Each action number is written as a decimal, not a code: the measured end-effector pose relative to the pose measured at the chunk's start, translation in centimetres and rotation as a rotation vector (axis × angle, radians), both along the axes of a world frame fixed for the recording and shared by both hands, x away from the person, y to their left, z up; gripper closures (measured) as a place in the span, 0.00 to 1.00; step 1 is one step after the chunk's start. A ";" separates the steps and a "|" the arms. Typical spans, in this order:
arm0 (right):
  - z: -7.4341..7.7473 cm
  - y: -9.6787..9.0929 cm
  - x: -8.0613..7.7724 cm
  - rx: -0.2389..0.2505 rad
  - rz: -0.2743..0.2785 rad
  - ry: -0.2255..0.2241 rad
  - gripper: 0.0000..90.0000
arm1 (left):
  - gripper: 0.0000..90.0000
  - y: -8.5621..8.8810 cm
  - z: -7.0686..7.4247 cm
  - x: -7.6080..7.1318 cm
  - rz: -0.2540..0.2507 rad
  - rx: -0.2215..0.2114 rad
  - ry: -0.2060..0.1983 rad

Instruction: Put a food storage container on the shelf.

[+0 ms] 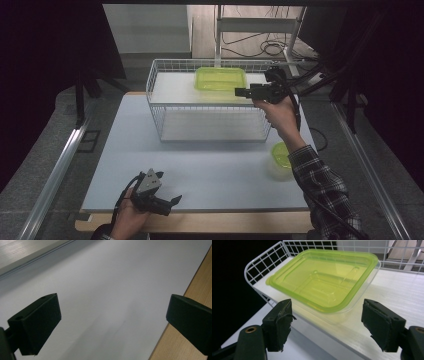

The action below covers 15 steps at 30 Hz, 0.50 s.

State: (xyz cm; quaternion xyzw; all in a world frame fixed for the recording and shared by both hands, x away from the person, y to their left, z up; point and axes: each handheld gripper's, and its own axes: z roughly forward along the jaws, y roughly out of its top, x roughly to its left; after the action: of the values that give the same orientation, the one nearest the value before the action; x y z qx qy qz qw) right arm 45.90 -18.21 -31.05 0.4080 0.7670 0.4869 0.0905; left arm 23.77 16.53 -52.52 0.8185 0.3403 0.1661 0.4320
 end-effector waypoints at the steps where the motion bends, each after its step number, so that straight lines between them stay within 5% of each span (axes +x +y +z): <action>1: 0.0 0.0 -0.1 -0.008 0.000 -0.003 0.26 | 0.00 0.0 0.0 0.0 0.000 0.001 0.000; 15: -1.0 -0.5 -3.0 -0.047 0.049 -0.051 0.19 | 0.00 0.0 0.0 0.0 -0.002 0.006 0.000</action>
State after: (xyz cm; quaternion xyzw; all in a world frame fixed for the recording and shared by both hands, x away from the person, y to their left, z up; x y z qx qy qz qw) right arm 42.90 -18.74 -32.08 0.3745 0.7853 0.4811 0.1074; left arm 23.81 16.51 -52.55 0.8202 0.3389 0.1667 0.4297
